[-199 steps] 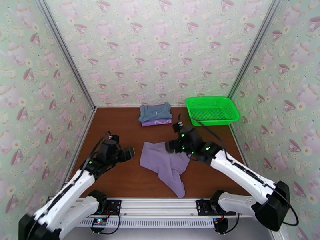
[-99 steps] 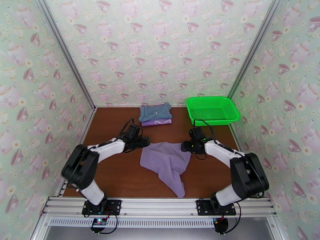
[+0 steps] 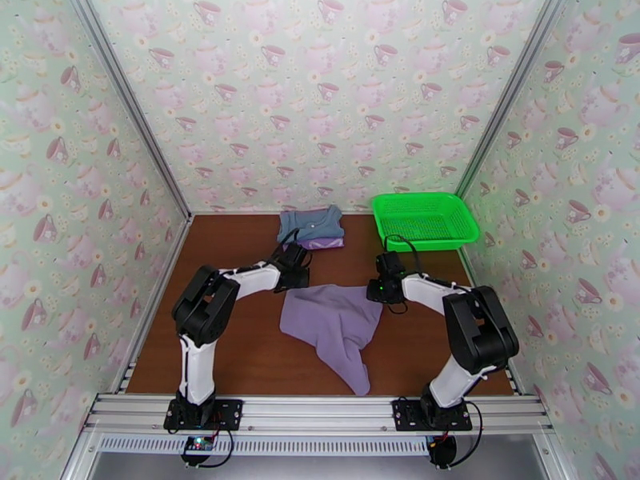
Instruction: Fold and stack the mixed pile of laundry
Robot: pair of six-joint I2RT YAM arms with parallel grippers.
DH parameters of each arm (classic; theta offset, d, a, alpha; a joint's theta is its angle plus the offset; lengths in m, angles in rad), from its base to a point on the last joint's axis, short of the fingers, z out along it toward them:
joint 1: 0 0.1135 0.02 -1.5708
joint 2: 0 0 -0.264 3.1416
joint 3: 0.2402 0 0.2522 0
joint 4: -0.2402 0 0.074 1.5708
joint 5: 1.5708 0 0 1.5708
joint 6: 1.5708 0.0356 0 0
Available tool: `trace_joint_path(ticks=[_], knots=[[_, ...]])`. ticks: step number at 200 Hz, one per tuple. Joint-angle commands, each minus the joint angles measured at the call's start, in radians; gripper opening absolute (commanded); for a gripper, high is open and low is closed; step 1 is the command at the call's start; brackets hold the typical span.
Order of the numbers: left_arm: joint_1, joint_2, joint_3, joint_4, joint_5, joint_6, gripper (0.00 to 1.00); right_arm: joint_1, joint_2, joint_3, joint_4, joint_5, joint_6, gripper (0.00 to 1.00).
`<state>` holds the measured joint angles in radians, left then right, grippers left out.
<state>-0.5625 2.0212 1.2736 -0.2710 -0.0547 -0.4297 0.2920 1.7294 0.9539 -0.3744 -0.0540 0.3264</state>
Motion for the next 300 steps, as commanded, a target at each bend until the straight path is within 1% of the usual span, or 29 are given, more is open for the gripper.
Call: trace_joint_path(ticks=[1, 16, 34, 60, 77, 101, 134, 141, 149, 154, 157, 164, 170, 175, 180, 198, 212, 225, 232, 243, 259, 274, 288, 300], knots=[[-0.017, -0.032, -0.062, -0.014, 0.02, -0.006, 0.0, 0.006, 0.01, 0.061, 0.01, -0.094, -0.023, 0.0], [-0.018, -0.118, -0.087, -0.014, -0.012, 0.017, 0.0, 0.006, -0.042, 0.107, -0.022, -0.097, -0.047, 0.0], [-0.017, -0.262, -0.085, -0.044, -0.058, 0.079, 0.0, 0.007, -0.136, 0.187, -0.087, -0.088, -0.092, 0.0], [-0.014, -0.469, -0.033, -0.108, -0.127, 0.169, 0.0, 0.007, -0.282, 0.275, -0.118, -0.097, -0.169, 0.0], [-0.004, -0.572, 0.013, -0.149, -0.156, 0.215, 0.0, 0.007, -0.347, 0.311, -0.111, -0.143, -0.219, 0.0], [0.024, -0.664, 0.057, -0.187, -0.16, 0.241, 0.0, 0.006, -0.392, 0.35, -0.091, -0.25, -0.272, 0.0], [0.046, -0.711, 0.034, -0.2, -0.115, 0.228, 0.0, 0.006, -0.378, 0.42, -0.13, -0.32, -0.304, 0.0], [0.048, -0.708, 0.017, -0.195, -0.087, 0.221, 0.0, 0.007, -0.374, 0.425, -0.137, -0.328, -0.308, 0.0], [0.049, -0.702, -0.008, -0.18, -0.044, 0.212, 0.08, 0.006, -0.371, 0.426, -0.14, -0.34, -0.313, 0.0], [0.05, -0.698, -0.022, -0.165, -0.015, 0.206, 0.16, 0.006, -0.37, 0.427, -0.143, -0.348, -0.316, 0.0], [0.05, -0.694, -0.031, -0.156, 0.005, 0.201, 0.24, 0.006, -0.369, 0.427, -0.144, -0.354, -0.317, 0.0], [0.05, -0.685, -0.051, -0.132, 0.049, 0.191, 0.48, 0.006, -0.367, 0.426, -0.148, -0.37, -0.32, 0.0], [0.05, -0.677, -0.065, -0.106, 0.085, 0.183, 0.65, 0.007, -0.365, 0.427, -0.154, -0.388, -0.324, 0.0], [0.048, -0.669, -0.076, -0.08, 0.123, 0.177, 0.73, 0.006, -0.364, 0.429, -0.162, -0.404, -0.327, 0.0], [0.049, -0.661, -0.086, -0.053, 0.162, 0.17, 0.8, 0.007, -0.363, 0.43, -0.168, -0.42, -0.331, 0.0], [0.04, -0.63, -0.102, 0.071, 0.328, 0.19, 0.99, 0.007, -0.357, 0.438, -0.205, -0.48, -0.355, 0.0], [0.025, -0.593, -0.084, 0.156, 0.512, 0.28, 1.0, 0.007, -0.357, 0.443, -0.24, -0.527, -0.384, 0.0], [0.012, -0.554, -0.056, 0.197, 0.635, 0.395, 1.0, 0.007, -0.358, 0.447, -0.276, -0.557, -0.416, 0.0], [0.01, -0.536, -0.05, 0.228, 0.667, 0.453, 1.0, 0.007, -0.358, 0.451, -0.298, -0.571, -0.434, 0.0], [0.007, -0.509, -0.057, 0.29, 0.679, 0.542, 1.0, 0.007, -0.359, 0.457, -0.331, -0.583, -0.464, 0.0], [0.014, -0.469, -0.086, 0.424, 0.718, 0.645, 1.0, 0.007, -0.363, 0.458, -0.366, -0.607, -0.501, 0.0], [0.03, -0.419, -0.075, 0.514, 0.795, 0.669, 1.0, 0.007, -0.364, 0.46, -0.389, -0.629, -0.529, 0.0], [0.046, -0.364, -0.018, 0.538, 0.888, 0.647, 1.0, 0.006, -0.36, 0.467, -0.412, -0.648, -0.555, 0.0], [0.051, -0.327, 0.028, 0.546, 0.946, 0.642, 1.0, 0.007, -0.355, 0.474, -0.429, -0.662, -0.575, 0.0]])
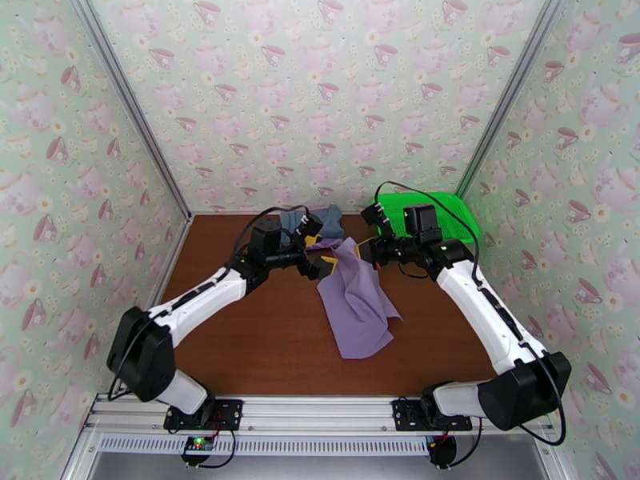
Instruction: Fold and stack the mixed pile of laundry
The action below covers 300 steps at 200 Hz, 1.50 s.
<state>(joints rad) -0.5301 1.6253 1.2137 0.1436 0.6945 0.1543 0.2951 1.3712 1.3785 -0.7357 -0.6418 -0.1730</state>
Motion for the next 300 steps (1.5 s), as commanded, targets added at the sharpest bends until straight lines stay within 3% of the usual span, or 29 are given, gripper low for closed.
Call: trace_joint_path(ticks=[1, 39, 77, 179, 195, 199, 204, 213, 244, 252, 262, 273, 286, 300], knots=[[0.019, 0.073, 0.091, 0.133, 0.2, 0.057, 1.0, 0.004, 0.002, 0.051, -0.069, -0.075, -0.077, 0.0], [0.018, 0.171, 0.213, 0.113, 0.342, 0.015, 0.99, 0.003, 0.008, 0.072, -0.092, -0.097, -0.126, 0.0], [0.019, 0.212, 0.227, 0.245, 0.482, -0.166, 0.86, 0.004, 0.057, 0.124, -0.1, -0.082, -0.141, 0.0], [0.03, 0.311, 0.336, 0.187, 0.542, -0.267, 0.66, 0.003, 0.116, 0.221, -0.133, -0.091, -0.153, 0.0], [0.03, 0.322, 0.343, 0.207, 0.547, -0.295, 0.57, 0.003, 0.116, 0.221, -0.134, -0.09, -0.153, 0.0], [0.029, 0.324, 0.345, 0.212, 0.548, -0.3, 0.45, 0.004, 0.116, 0.221, -0.135, -0.09, -0.151, 0.0], [0.03, 0.326, 0.345, 0.223, 0.546, -0.313, 0.22, 0.004, 0.118, 0.221, -0.134, -0.089, -0.151, 0.0], [0.031, 0.326, 0.341, 0.245, 0.535, -0.333, 0.0, 0.004, 0.119, 0.222, -0.134, -0.09, -0.149, 0.0], [0.043, 0.297, 0.314, 0.3, 0.517, -0.385, 0.0, 0.003, 0.116, 0.209, -0.124, -0.067, -0.135, 0.0], [0.054, 0.275, 0.303, 0.294, 0.497, -0.389, 0.0, 0.003, 0.113, 0.198, -0.123, -0.057, -0.139, 0.11], [0.077, 0.236, 0.288, 0.26, 0.465, -0.377, 0.0, 0.004, 0.106, 0.183, -0.125, -0.041, -0.151, 0.32], [0.103, 0.182, 0.288, 0.134, 0.429, -0.305, 0.0, 0.003, 0.096, 0.16, -0.111, -0.027, -0.166, 0.5], [0.119, 0.123, 0.353, -0.21, 0.344, -0.096, 0.0, 0.0, 0.079, 0.123, -0.079, -0.022, -0.192, 0.65], [0.113, 0.109, 0.506, -0.63, 0.205, 0.17, 0.0, -0.005, 0.066, 0.077, -0.042, -0.052, -0.246, 0.73]])
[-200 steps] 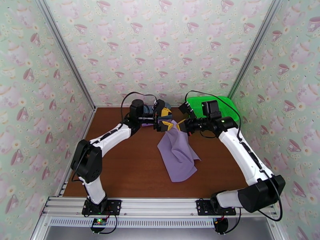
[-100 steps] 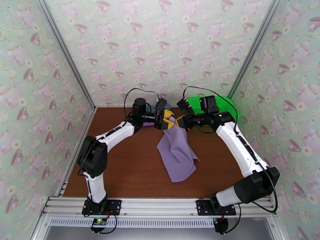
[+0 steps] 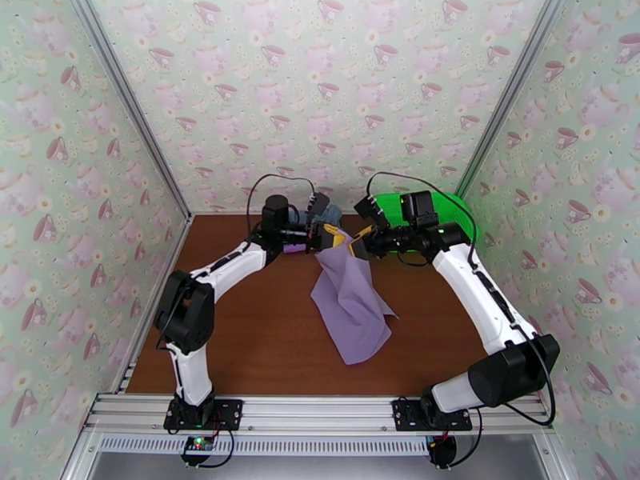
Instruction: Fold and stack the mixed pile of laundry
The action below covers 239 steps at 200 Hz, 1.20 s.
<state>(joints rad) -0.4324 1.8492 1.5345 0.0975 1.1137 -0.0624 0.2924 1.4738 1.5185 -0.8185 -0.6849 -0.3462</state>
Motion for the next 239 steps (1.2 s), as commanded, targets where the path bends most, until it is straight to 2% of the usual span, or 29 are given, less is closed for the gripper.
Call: trace_joint_path(ticks=[1, 22, 43, 68, 85, 103, 151, 167, 183, 202, 239], knots=[[0.015, -0.114, 0.196, -0.606, -0.228, 0.402, 0.0, -0.002, -0.037, -0.064, 0.043, -0.013, -0.078, 0.74], [0.016, -0.067, 0.429, -1.025, -0.359, 0.584, 0.0, -0.009, -0.04, -0.121, 0.104, -0.071, -0.198, 0.79], [0.015, -0.057, 0.546, -1.201, -0.444, 0.652, 0.0, -0.02, -0.032, -0.167, 0.157, -0.148, -0.385, 0.81], [-0.002, -0.127, 0.518, -1.223, -0.486, 0.705, 0.0, -0.055, 0.013, -0.172, 0.2, -0.255, -0.552, 0.83], [-0.023, -0.19, 0.477, -1.224, -0.509, 0.749, 0.0, -0.088, 0.09, -0.083, 0.13, -0.335, -0.64, 0.83], [-0.051, -0.252, 0.459, -1.243, -0.528, 0.785, 0.0, -0.106, 0.192, 0.049, -0.027, -0.392, -0.797, 0.83], [-0.131, -0.308, 0.541, -1.419, -0.473, 0.799, 0.0, -0.102, 0.413, 0.411, -0.54, -0.538, -1.301, 0.84], [-0.159, -0.323, 0.533, -1.465, -0.491, 0.799, 0.0, -0.086, 0.465, 0.504, -0.671, -0.544, -1.432, 0.84], [-0.182, -0.343, 0.501, -1.49, -0.526, 0.791, 0.0, -0.041, 0.498, 0.571, -0.719, -0.476, -1.462, 0.83], [-0.204, -0.373, 0.449, -1.484, -0.589, 0.775, 0.0, 0.021, 0.507, 0.591, -0.689, -0.391, -1.44, 0.84], [-0.217, -0.414, 0.4, -1.453, -0.625, 0.762, 0.0, 0.124, 0.52, 0.615, -0.663, -0.355, -1.434, 0.84]])
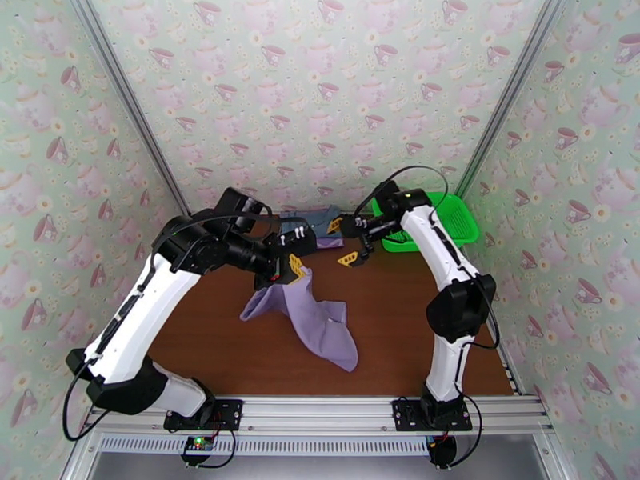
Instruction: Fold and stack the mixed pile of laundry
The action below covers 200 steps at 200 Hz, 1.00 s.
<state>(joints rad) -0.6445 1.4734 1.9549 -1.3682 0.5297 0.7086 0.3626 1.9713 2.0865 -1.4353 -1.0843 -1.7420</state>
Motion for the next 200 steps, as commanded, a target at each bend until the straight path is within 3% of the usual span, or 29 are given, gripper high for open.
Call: trace_joint_path(ticks=[1, 47, 91, 136, 146, 154, 156, 200], knots=[[-0.006, -0.039, -0.02, 0.013, -0.041, -0.009, 0.0, 0.057, 0.023, 0.049, -0.049, 0.046, -0.039, 0.84], [-0.013, -0.05, -0.013, 0.02, -0.033, -0.006, 0.0, 0.182, 0.125, 0.129, -0.128, 0.058, -0.103, 0.82], [-0.019, -0.069, -0.027, 0.036, -0.037, -0.003, 0.0, 0.246, 0.282, 0.312, -0.38, 0.049, -0.25, 0.74], [-0.021, -0.108, -0.047, 0.092, -0.096, -0.002, 0.0, 0.258, 0.279, 0.238, -0.379, 0.086, -0.256, 0.4], [-0.021, -0.125, -0.061, 0.113, -0.118, -0.001, 0.0, 0.259, 0.268, 0.221, -0.379, 0.109, -0.258, 0.24], [-0.021, -0.144, -0.079, 0.139, -0.135, -0.001, 0.0, 0.256, 0.257, 0.21, -0.379, 0.131, -0.265, 0.01], [-0.021, -0.148, -0.085, 0.145, -0.139, 0.0, 0.0, 0.254, 0.254, 0.208, -0.377, 0.136, -0.267, 0.0], [-0.019, -0.254, -0.188, 0.265, -0.216, 0.001, 0.0, 0.194, 0.173, 0.165, -0.367, 0.097, -0.271, 0.0]])
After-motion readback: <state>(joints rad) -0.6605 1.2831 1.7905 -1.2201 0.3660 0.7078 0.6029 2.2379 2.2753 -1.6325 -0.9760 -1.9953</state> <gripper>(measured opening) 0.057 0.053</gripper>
